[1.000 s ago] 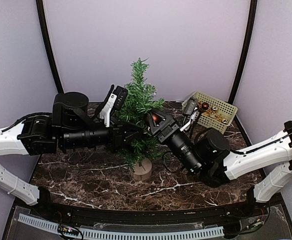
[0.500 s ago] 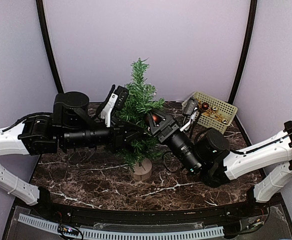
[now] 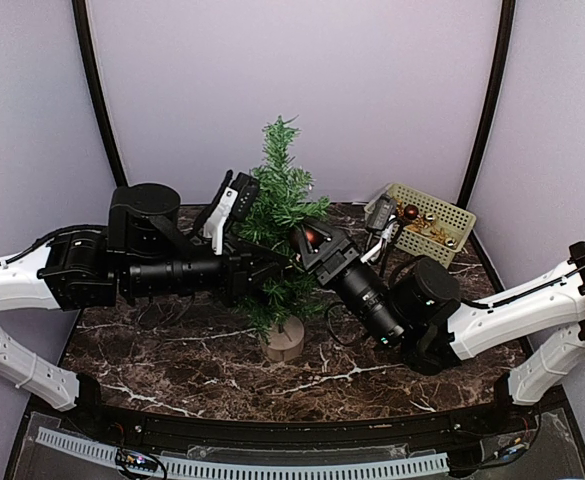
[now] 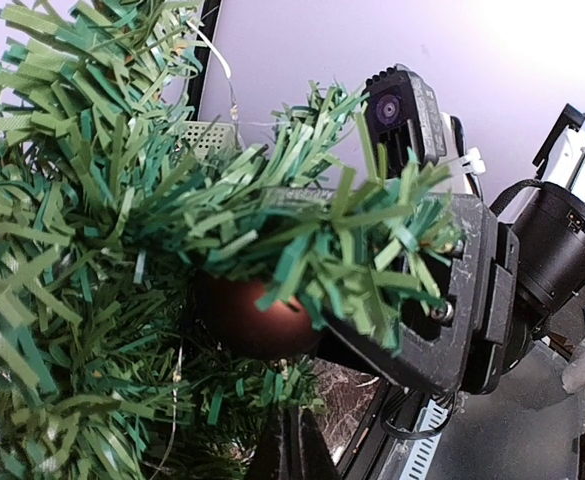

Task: Decorate the small christmas tree
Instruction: Wrap the ornament ball around the branch, then pick up the ornament ball from the bin, then hang the ornament ball on the branch.

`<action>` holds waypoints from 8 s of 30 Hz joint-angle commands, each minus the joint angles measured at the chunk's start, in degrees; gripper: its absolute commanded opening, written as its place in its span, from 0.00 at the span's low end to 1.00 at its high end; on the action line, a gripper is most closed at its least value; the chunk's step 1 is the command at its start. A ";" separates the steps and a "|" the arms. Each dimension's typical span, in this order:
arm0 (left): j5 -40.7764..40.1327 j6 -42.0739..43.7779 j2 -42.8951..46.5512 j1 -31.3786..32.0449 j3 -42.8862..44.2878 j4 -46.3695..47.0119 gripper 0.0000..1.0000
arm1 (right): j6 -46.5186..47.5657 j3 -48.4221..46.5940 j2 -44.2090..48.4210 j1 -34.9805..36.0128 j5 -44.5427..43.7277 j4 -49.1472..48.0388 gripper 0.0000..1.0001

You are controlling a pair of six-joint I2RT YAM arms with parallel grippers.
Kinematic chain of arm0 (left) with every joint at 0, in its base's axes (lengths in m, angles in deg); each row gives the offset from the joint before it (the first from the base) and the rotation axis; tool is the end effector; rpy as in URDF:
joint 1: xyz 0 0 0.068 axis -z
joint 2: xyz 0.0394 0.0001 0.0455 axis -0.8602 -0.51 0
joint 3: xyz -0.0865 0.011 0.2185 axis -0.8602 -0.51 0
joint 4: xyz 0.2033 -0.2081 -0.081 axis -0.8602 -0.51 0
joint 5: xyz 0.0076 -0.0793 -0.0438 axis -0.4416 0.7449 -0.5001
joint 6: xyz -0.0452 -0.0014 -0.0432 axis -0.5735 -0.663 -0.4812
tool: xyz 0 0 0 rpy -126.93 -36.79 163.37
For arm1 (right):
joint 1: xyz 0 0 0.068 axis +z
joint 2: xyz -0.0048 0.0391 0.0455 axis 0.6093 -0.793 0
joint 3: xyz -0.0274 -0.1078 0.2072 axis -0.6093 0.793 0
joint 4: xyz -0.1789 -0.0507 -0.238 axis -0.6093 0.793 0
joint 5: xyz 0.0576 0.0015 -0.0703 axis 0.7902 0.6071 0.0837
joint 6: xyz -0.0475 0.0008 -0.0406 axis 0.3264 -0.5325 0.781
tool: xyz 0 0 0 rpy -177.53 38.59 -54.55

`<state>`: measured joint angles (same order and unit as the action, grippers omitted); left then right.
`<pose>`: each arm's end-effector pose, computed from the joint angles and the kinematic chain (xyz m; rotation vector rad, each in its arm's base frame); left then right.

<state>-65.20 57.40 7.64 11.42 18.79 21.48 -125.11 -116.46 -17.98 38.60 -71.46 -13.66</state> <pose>0.1208 -0.3237 0.3509 0.6947 1.7617 -0.9885 0.1122 0.3464 0.2535 0.1741 1.3012 1.4459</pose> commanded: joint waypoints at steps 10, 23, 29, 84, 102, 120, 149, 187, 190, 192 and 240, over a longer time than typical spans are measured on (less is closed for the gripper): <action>-1.62 -0.34 0.49 -0.44 -0.30 2.65 0.00 | 0.77 -0.41 0.82 0.50 -1.77 -0.87 0.52; -3.67 -1.04 -0.18 -0.88 -0.92 1.38 0.00 | 0.52 -0.58 -0.66 0.50 -2.67 -0.03 0.52; -4.47 -1.27 -0.37 -1.04 -1.34 1.18 0.00 | 0.38 -0.68 -1.03 0.46 -2.88 0.29 0.52; -3.46 -2.55 0.36 -2.56 -3.38 2.47 0.14 | 0.93 4.03 4.16 0.21 -2.49 1.69 0.76; -3.13 -4.27 10.39 -2.56 -3.35 -5.73 0.52 | 8.02 6.70 16.41 0.19 -8.63 16.42 0.94; 11.20 -3.11 13.86 -24.79 4.02 -25.49 0.73 | 12.20 -19.02 29.53 -27.00 -0.26 93.52 0.95; 15.45 20.90 5.93 -56.61 -17.61 -4.07 0.75 | 22.44 -53.47 -34.04 -73.93 24.17 88.61 0.69; 16.07 21.66 0.99 -56.65 -16.33 -4.55 0.74 | 27.87 -75.63 -58.06 -78.28 31.94 87.07 0.45; 16.24 21.61 1.72 -56.70 -16.58 -4.22 0.74 | 28.44 -73.28 -54.79 -78.34 31.49 86.01 0.45; 16.38 21.55 2.20 -56.68 -16.68 -4.20 0.74 | 28.79 -72.45 -52.50 -78.33 31.18 85.99 0.45; 12.69 4.68 10.82 -1.68 -6.92 14.53 0.66 | 10.17 -16.58 28.27 -27.20 39.60 68.70 0.46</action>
<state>-49.90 59.52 20.65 5.89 8.43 30.73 -113.83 -133.27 8.62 6.84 -31.57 61.62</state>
